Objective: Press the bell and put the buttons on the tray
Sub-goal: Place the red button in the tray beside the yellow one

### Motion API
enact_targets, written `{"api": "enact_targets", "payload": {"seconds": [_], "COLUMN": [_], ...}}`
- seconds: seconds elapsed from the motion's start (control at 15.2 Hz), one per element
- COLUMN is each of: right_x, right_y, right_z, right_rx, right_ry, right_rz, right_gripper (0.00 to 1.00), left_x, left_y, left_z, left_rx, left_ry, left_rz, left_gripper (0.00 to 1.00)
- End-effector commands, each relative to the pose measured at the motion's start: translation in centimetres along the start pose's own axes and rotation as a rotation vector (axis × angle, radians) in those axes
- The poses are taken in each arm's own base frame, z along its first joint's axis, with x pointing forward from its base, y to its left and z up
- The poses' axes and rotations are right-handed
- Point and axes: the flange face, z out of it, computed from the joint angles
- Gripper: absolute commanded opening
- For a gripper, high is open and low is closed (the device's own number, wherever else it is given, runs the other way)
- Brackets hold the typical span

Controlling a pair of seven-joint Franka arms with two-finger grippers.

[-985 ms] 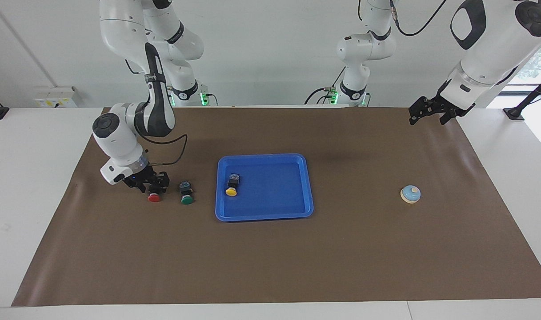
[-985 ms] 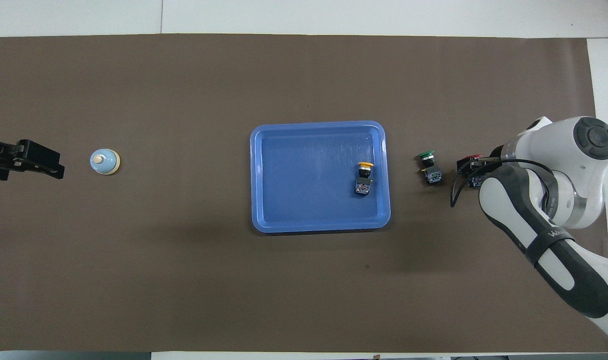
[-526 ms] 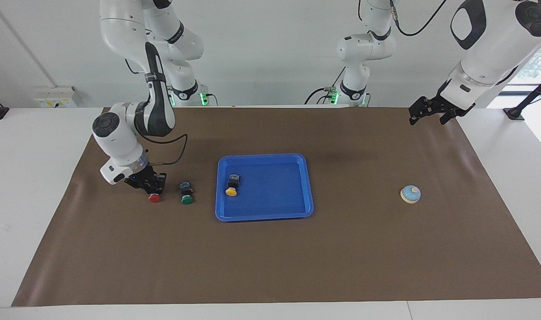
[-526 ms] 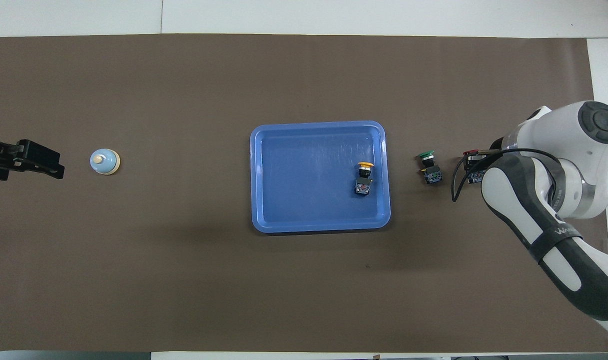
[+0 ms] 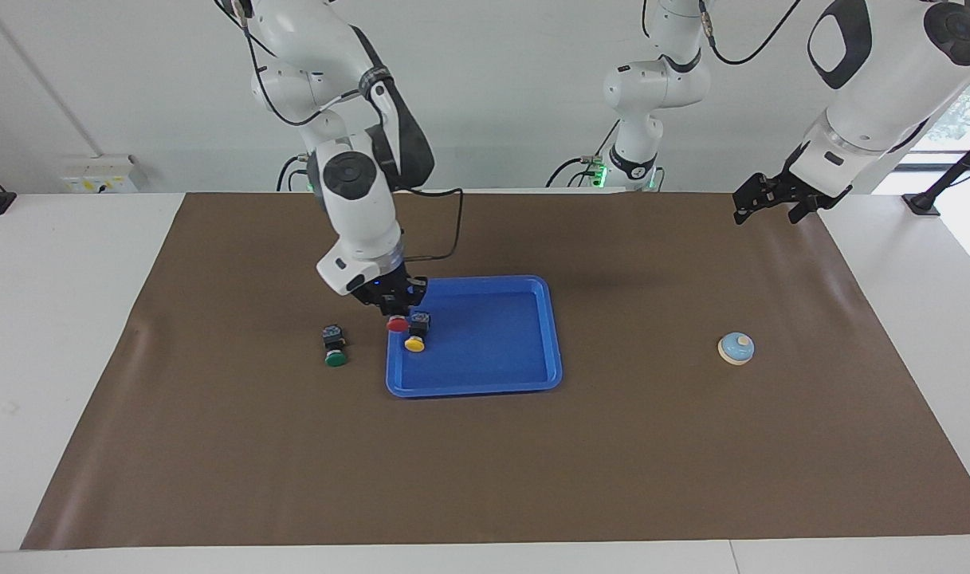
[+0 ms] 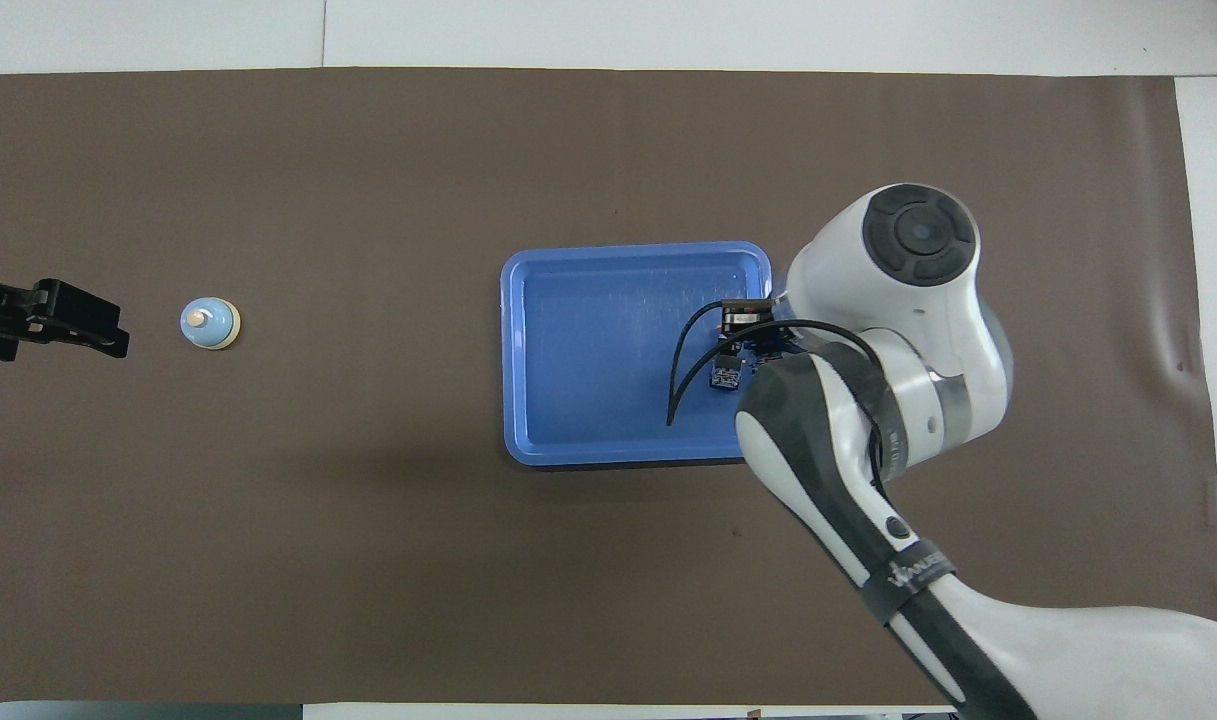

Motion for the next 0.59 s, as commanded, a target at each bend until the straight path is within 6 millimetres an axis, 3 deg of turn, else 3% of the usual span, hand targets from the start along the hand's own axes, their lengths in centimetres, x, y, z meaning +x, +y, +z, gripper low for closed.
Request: {"api": "enact_targets", "payload": {"seconds": [0.0, 0.39, 0.46, 0.53], "right_x": [0.2, -0.5, -0.5, -0.6], "right_y": [-3.6, -5.0, -5.0, -5.1], "right_z": [1.9, 5.4, 5.5, 5.4], "right_rx": [0.001, 0.021, 0.022, 0.024], "right_ry": [-0.003, 0.013, 0.009, 0.011], "right_rz": [0.044, 0.08, 0.082, 0.082], "right_gripper": [0.0, 0.0, 0.27, 0.82], "left_x": [-0.3, -0.3, -0.3, -0.3], "left_y": [-0.1, -0.1, -0.1, -0.1], "left_z": [-0.6, -0.6, -0.6, -0.6], "left_rx": [0.013, 0.013, 0.013, 0.013], "left_ry": [0.002, 0.002, 0.002, 0.002], "left_rz": [-0.011, -0.011, -0.011, -0.011], "left_gripper": [1.0, 1.0, 1.0, 1.0]}}
